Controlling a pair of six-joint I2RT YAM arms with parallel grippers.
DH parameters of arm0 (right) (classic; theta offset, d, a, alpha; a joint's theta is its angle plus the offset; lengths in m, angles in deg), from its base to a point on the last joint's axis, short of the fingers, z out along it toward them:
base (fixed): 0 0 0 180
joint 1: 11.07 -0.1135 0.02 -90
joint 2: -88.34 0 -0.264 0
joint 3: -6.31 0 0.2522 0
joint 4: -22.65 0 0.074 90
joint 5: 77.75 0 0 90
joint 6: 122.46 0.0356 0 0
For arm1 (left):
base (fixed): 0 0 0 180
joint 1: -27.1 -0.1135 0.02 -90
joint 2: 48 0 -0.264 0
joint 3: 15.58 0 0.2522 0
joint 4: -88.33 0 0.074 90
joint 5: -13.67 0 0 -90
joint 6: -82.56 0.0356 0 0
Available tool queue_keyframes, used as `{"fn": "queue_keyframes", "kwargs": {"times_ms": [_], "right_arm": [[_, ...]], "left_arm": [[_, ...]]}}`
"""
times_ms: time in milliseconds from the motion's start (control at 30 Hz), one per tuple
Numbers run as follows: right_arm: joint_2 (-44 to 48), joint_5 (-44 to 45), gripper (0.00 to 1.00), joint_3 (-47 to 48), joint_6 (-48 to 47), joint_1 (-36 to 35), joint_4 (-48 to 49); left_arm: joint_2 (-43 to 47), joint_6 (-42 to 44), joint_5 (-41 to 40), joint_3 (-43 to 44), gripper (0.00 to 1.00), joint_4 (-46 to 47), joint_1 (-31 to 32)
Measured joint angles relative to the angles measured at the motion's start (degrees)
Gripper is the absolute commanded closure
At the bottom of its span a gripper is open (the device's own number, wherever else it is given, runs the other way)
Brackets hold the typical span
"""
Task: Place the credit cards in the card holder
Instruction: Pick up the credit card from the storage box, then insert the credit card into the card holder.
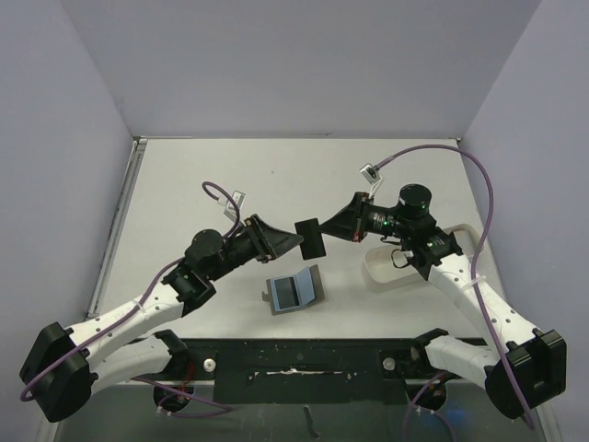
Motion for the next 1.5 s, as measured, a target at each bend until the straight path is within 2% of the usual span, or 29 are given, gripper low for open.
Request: {"fn": "queue_keyframes", "kwargs": {"times_ms": [100, 267, 367, 633, 733, 933, 1233, 1500], "right_arm": [[0.0, 0.0, 1.0, -0.3, 0.5, -0.2, 0.2], [0.0, 0.0, 1.0, -1.0, 1.2, -0.2, 1.3], [0.0, 0.0, 0.99, -1.3, 1.6, -0.2, 1.3], [0.0, 0.1, 0.62, -1.8, 1.9, -0.2, 0.9], [0.0, 0.8, 0.54, -1.8, 1.3, -0.2, -0.1], [0.1, 6.1, 0.53, -1.8, -0.9, -0.2, -5.2], [-2.3, 18.2, 0.58, -0.9, -5.6, -0.8, -20.8], [-6.9, 28.8, 0.58, 0.4, -6.7, -7.4, -28.1]], "left_arm": [[-0.3, -0.2, 0.2, -0.5, 0.74, 1.2, 0.0], [-0.4, -0.5, 0.4, -0.9, 1.0, 2.2, 0.0], [-0.3, -1.0, 0.5, -1.6, 1.0, 3.0, -0.2], [0.8, -0.9, 0.7, -2.4, 1.0, 3.3, -0.4], [1.8, -0.5, 0.5, -3.2, 1.0, 2.6, -1.0], [2.5, 2.7, -0.8, -3.4, 1.0, -3.2, -1.4], [2.0, 6.5, -3.2, -3.3, 1.0, -17.2, -1.5], [1.7, 6.6, -2.5, -5.7, 1.0, -20.4, -1.8]]}}
